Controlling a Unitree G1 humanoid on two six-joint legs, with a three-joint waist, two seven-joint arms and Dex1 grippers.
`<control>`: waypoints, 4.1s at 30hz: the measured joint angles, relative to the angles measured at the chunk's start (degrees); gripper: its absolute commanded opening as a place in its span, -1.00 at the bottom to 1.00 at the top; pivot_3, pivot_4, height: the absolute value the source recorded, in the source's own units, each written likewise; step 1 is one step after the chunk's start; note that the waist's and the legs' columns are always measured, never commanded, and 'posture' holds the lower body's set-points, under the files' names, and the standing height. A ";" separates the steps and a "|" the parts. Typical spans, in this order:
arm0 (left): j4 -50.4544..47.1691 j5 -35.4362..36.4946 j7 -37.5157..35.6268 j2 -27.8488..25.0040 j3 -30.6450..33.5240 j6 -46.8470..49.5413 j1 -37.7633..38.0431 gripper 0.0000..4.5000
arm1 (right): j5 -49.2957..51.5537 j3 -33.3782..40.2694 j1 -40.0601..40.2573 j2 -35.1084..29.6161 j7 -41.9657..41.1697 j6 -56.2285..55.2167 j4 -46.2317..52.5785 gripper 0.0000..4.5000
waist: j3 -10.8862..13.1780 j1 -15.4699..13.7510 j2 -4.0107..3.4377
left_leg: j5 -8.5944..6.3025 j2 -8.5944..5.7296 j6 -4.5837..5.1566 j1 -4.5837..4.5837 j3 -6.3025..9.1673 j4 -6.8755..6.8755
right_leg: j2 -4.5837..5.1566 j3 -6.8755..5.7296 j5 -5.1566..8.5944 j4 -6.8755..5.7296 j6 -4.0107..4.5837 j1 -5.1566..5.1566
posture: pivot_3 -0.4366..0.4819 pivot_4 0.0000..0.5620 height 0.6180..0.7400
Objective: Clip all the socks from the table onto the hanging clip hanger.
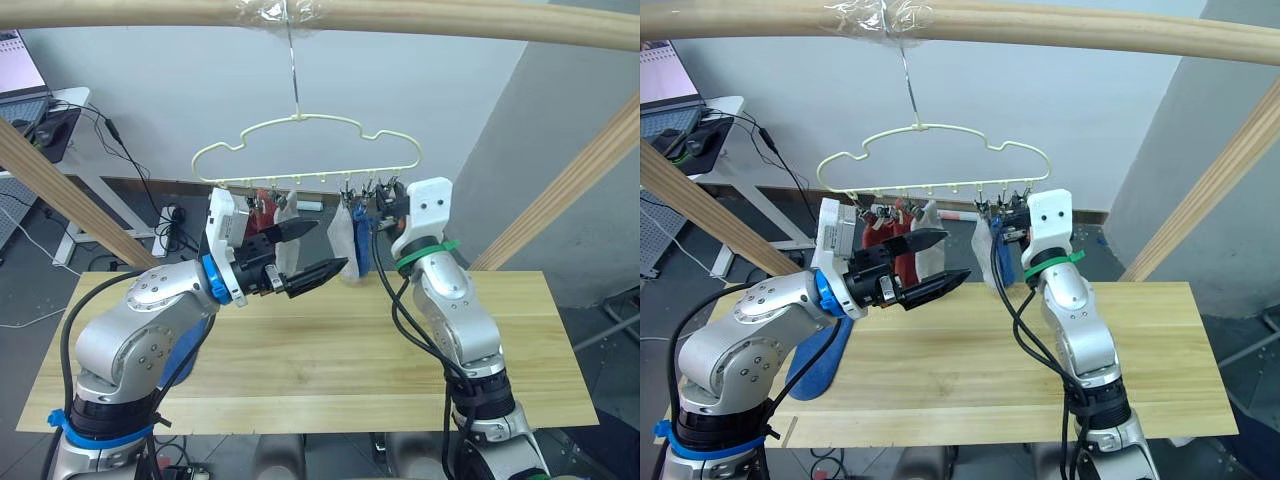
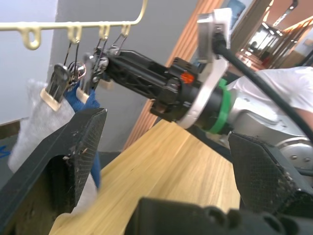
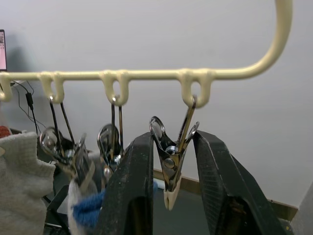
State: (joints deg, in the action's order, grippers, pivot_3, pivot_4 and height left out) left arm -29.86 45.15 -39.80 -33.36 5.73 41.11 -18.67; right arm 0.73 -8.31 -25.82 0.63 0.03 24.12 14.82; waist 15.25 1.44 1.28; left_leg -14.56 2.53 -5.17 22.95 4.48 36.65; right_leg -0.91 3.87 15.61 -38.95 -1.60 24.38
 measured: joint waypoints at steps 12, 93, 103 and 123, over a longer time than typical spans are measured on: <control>-0.09 0.01 0.63 -0.06 -0.18 -0.07 -0.09 1.00 | -0.54 0.31 -0.16 0.21 0.03 -0.78 -0.65 -0.43 | 0.00 -0.02 0.00 | 0.00 0.00 0.00 0.00 0.00 0.00 | 0.00 0.00 0.00 0.00 0.01 0.00 | 0.20 -0.09 1.00; -1.84 1.43 2.94 0.84 -0.90 -2.02 0.60 1.00 | -0.43 0.27 -0.21 4.22 -0.13 2.34 0.43 -0.96 | 0.03 -0.06 -0.03 | 0.00 0.00 0.00 0.00 0.01 -0.01 | 0.00 -0.01 0.01 0.01 -0.01 0.00 | 0.21 -0.07 1.00; -1.84 1.13 3.11 0.98 -0.96 -2.69 0.94 1.00 | -0.48 0.69 -0.20 2.36 -0.81 2.26 0.43 -0.54 | 0.03 -0.04 -0.03 | 0.00 0.01 0.00 0.00 0.01 -0.01 | -0.01 -0.01 0.02 0.02 -0.03 0.00 | 0.22 -0.06 1.00; -1.84 0.82 3.04 0.95 -0.97 -2.71 0.86 1.00 | -1.11 0.15 -2.24 4.31 -0.61 1.21 -1.26 0.21 | 0.03 -0.02 -0.03 | 0.00 0.01 0.00 -0.01 0.01 -0.02 | -0.01 -0.02 0.01 0.01 -0.01 0.00 | 0.22 -0.07 1.00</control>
State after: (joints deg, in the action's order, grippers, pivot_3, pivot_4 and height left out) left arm -31.69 45.97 -36.76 -32.41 4.77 38.40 -17.80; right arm -0.38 -8.16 -28.05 4.94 -0.58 25.33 13.56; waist 15.28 1.43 1.25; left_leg -14.56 2.55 -5.16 22.95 4.49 36.63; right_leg -0.92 3.85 15.62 -38.93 -1.61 24.38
